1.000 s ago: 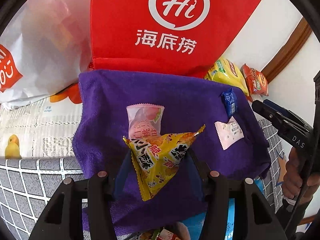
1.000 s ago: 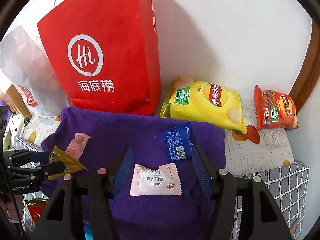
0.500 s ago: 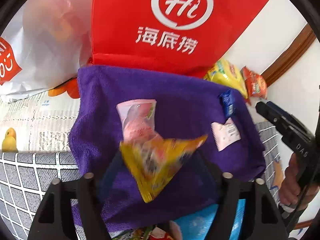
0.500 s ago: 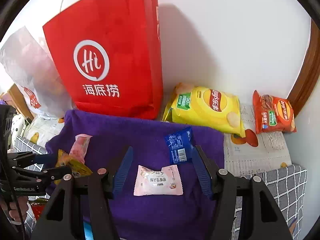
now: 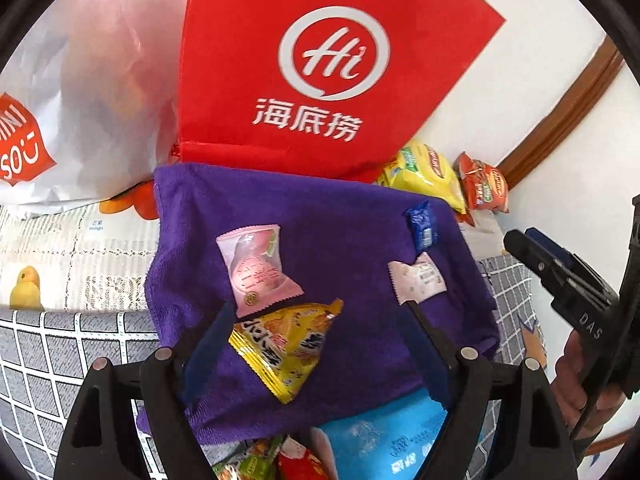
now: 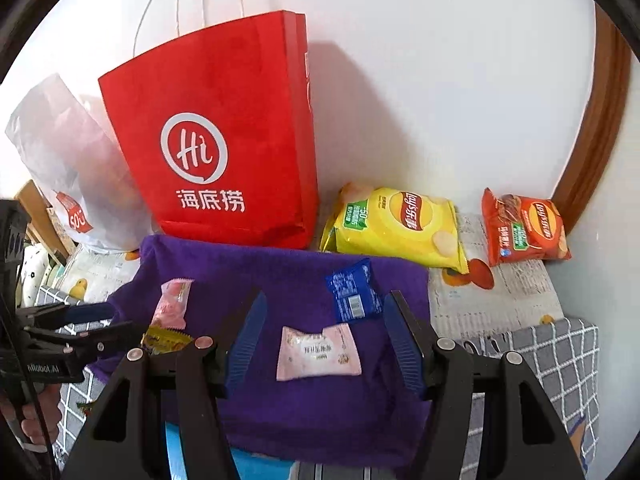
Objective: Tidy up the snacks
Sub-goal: 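Move both grippers back from the towel to the snack pile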
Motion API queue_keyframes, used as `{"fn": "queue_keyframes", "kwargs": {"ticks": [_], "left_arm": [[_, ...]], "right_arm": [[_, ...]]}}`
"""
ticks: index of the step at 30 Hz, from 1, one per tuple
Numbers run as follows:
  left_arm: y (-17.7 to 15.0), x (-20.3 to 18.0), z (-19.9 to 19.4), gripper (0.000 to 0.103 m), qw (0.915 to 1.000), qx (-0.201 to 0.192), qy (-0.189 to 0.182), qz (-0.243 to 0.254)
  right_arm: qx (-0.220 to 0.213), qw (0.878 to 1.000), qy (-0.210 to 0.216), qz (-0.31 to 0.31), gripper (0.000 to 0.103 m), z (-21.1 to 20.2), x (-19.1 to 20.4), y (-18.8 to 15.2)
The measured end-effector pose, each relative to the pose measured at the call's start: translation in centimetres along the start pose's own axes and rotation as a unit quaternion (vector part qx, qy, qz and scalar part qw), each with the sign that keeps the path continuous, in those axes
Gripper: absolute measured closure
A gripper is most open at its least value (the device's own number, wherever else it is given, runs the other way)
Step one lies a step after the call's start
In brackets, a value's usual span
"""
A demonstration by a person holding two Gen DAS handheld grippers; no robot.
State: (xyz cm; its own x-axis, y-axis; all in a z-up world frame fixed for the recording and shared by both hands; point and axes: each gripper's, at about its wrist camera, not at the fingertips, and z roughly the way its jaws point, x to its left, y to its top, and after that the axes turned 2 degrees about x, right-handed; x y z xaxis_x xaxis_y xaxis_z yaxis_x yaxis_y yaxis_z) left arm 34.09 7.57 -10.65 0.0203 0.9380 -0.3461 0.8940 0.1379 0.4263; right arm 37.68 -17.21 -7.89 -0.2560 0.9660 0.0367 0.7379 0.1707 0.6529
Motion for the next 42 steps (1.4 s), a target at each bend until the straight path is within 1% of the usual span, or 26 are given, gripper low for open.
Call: {"fn": "queue_keyframes", "kwargs": {"ticks": [4,6,10,13,15,18,20,25,29,33,36,38,40,42], "left_arm": [[-0.3,-1.2,-1.4,0.021,0.9999,-0.012,-0.005,0.008],[-0.5,-2.2,-2.4,0.021,0.9994,-0.025,-0.006,0.021],[-0.8,-4.0,-5.0,0.021,0.9972,-0.054,-0.007,0.052],[-1.2,-4.8,-6.7,0.021,0.9951,-0.078,-0.010,0.060],[-1.5,-5.1,-7.5,0.021,0.9949,-0.079,-0.005,0.062],[-2.6,-5.3,-9.2,0.021,0.9943,-0.082,0.002,0.068],[-3.4,-5.0,-10.3,0.021,0.9937,-0.089,0.011,0.068],[-5.9,-3.5,-12.5,0.021,0.9945,-0.091,0.021,0.046],[-7.9,-2.2,-13.4,0.021,0.9950,-0.088,0.033,0.033],[-9.6,-1.2,-13.8,0.021,0.9960,-0.078,0.036,0.020],[-11.0,-0.8,-13.8,0.021,0.9969,-0.069,0.036,0.011],[-11.7,-0.9,-13.9,0.021,0.9970,-0.067,0.037,0.012],[-12.5,-0.9,-14.2,0.021,0.9970,-0.065,0.039,0.014],[-13.3,-0.9,-14.6,0.021,0.9971,-0.065,0.036,0.016]], "right_arm": [[-0.001,1.000,-0.012,-0.003,0.042,-2.0,0.2,-1.2],[-0.002,1.000,-0.012,-0.003,0.042,-3.3,0.2,-2.0],[-0.001,1.000,-0.026,-0.006,0.042,-5.7,0.4,-3.5],[-0.002,1.000,-0.023,0.009,0.042,-7.7,0.2,-5.0],[-0.008,1.000,-0.025,0.015,0.042,-9.0,0.0,-6.1],[-0.036,0.998,-0.051,0.017,0.042,-10.7,0.1,-7.6],[-0.029,0.998,-0.056,0.012,0.042,-11.3,0.5,-8.6],[0.011,1.000,-0.019,0.022,0.042,-11.7,1.5,-10.9],[0.028,1.000,0.002,0.014,0.042,-11.8,3.1,-13.3],[0.051,0.998,0.029,0.008,0.042,-11.7,4.6,-15.9],[0.073,0.996,0.059,0.012,0.042,-11.7,5.6,-17.5],[0.079,0.994,0.076,0.016,0.042,-11.7,6.2,-18.2],[0.087,0.993,0.083,0.020,0.042,-11.6,6.9,-18.8],[0.098,0.992,0.080,0.020,0.042,-11.3,7.7,-19.4]]}}
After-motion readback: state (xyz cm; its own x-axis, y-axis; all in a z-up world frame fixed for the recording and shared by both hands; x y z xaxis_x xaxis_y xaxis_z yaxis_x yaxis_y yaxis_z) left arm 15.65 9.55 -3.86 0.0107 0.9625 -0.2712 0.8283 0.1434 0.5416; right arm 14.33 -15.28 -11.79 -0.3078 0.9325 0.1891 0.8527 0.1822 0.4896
